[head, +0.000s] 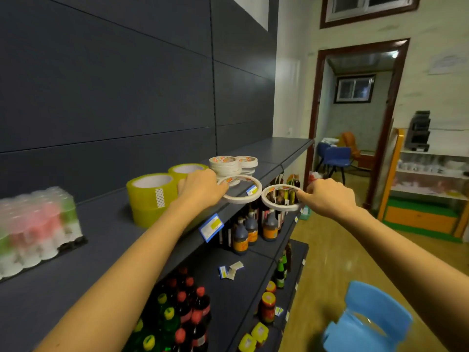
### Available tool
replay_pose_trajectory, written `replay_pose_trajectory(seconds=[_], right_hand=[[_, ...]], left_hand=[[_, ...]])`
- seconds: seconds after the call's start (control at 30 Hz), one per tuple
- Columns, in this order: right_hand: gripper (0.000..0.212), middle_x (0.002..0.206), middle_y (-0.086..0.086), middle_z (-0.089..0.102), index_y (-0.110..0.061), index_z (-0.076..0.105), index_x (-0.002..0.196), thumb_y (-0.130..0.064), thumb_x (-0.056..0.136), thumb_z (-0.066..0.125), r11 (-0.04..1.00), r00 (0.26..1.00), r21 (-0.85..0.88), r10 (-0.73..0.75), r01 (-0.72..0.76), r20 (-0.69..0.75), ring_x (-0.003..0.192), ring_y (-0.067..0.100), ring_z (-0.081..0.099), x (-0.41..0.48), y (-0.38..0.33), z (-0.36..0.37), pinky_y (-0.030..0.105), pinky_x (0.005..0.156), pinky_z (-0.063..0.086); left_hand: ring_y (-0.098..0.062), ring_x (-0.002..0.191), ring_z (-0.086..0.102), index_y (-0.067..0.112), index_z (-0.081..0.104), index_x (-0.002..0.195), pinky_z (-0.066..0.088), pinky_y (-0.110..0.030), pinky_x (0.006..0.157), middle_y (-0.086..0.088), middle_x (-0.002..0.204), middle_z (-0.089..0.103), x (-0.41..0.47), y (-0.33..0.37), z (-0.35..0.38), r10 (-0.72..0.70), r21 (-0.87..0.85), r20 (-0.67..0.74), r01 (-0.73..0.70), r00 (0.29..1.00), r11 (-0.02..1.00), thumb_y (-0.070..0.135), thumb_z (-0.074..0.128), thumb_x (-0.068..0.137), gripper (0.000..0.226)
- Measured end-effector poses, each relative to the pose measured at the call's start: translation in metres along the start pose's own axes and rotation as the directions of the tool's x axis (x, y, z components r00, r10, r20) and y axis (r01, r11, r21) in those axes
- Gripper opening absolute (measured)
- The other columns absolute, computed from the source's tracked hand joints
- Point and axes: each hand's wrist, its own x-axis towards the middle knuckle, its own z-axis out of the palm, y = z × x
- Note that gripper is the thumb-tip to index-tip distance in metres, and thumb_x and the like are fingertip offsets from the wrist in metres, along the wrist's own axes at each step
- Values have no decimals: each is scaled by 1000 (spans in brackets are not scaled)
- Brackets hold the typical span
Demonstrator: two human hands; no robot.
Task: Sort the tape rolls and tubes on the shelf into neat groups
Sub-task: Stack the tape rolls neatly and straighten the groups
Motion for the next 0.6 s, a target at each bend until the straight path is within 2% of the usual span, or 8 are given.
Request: replay_pose_trajectory(seconds=[0.13,0.2,0.27,0.37,0.47,0.6], right_hand=[[54,81,5,64,-12,65,84,-61,88,43,1000,1000,24,-2,3,-29,77,25,63,51,7,19,38,72,55],[57,80,6,66,-11,68,83,-62,88,43,999,1000,47,-7,8,-19,77,25,64,76,9,27,39,73,56],[59,78,7,65,-12,69,81,-64,87,41,997,1000,71,-18,18,1,76,26,64,101,10,35,38,71,56],[64,79,8,65,-12,70,80,-67,87,38,996,999,74,-43,42,12,76,28,62,140,7,47,34,68,50],[63,78,9,63,-10,67,76,-65,88,40,989,995,109,-99,98,7,77,30,62,180,2,59,35,69,48],[60,80,8,60,-11,71,86,-63,88,41,970,982,161,-188,184,13,75,30,54,233,-6,73,33,67,42]], left_hand=[[-36,97,60,1,63,93,41,-33,70,-19,102,66,44,1,8,-13,36,14,13,1000,999,42,43,92,46],[-34,94,60,7,62,83,42,-34,73,-17,99,66,62,-1,11,-47,54,23,45,999,997,42,44,92,40],[-31,89,57,13,53,72,38,-34,73,-13,90,63,80,-2,14,-85,68,14,84,996,994,41,45,91,35],[-28,82,53,15,50,68,35,-33,71,-5,79,55,104,-5,21,-143,62,8,142,990,988,41,45,90,35],[-26,77,49,15,53,71,35,-33,70,-1,66,49,125,-6,28,-197,67,-3,197,980,978,44,47,90,35],[-24,73,50,13,58,80,36,-33,68,1,63,47,150,-5,36,-274,105,-50,278,960,955,45,46,90,36]])
